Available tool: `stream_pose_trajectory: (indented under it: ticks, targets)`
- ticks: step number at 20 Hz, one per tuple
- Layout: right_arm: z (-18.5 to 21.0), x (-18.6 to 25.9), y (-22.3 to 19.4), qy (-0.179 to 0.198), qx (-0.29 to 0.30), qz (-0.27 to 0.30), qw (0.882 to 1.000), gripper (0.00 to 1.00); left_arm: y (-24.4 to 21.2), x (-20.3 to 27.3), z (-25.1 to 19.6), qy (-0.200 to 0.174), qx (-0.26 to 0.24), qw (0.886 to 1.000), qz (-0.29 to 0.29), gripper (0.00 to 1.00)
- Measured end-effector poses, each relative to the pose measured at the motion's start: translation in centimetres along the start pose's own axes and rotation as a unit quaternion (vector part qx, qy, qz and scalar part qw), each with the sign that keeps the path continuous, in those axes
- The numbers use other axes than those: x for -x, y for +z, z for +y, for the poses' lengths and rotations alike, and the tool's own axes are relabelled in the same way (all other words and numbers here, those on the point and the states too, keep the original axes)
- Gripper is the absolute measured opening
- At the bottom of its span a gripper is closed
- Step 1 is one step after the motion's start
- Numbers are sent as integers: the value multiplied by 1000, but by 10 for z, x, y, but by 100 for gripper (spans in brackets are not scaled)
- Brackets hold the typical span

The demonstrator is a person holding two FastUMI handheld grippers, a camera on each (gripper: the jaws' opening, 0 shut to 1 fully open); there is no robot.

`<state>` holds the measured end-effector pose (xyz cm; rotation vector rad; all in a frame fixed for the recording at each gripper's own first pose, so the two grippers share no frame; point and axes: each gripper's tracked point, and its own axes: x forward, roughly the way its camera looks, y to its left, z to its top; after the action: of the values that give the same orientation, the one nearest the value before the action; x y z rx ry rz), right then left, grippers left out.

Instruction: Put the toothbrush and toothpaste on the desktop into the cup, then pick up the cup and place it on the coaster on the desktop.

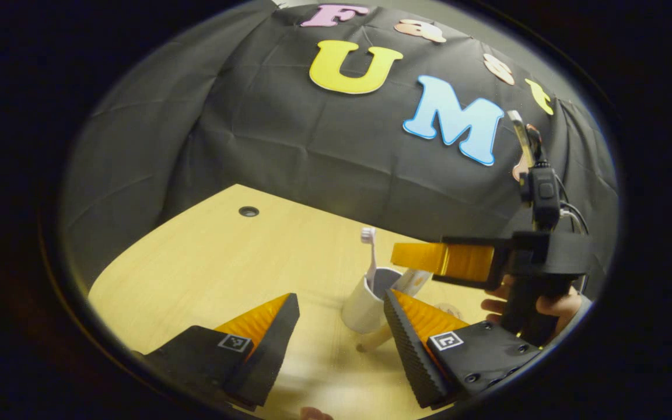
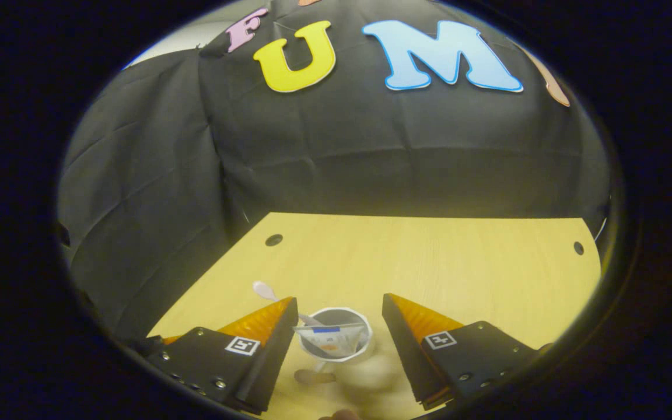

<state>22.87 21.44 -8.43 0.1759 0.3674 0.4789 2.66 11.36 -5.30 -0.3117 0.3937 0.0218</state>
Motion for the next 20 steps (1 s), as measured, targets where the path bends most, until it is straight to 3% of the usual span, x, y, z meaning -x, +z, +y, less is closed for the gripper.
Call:
stream_pose_trajectory:
  ticks: [8, 14, 15, 16, 17, 20]
  targets:
    - [-25, 48, 38, -15, -17, -56, 998, 86, -14, -6, -33, -16, -22, 999, 17, 95]
    - [-57, 90, 42, -40, -52, -62, 996, 86, -33, -22, -53, -19, -55, 997, 56, 95]
    - [-62, 96, 41, -44, -59, -59, 996, 86, -36, -26, -56, -18, -58, 996, 67, 100]
    - [-66, 102, 39, -46, -68, -57, 995, 86, -39, -31, -60, -20, -60, 995, 77, 90]
    - [-71, 108, 39, -50, -76, -57, 994, 86, -42, -34, -64, -21, -65, 994, 89, 95]
    - [-92, 120, 35, -77, -85, -58, 992, 87, -56, -45, -67, -28, -78, 990, 118, 95]
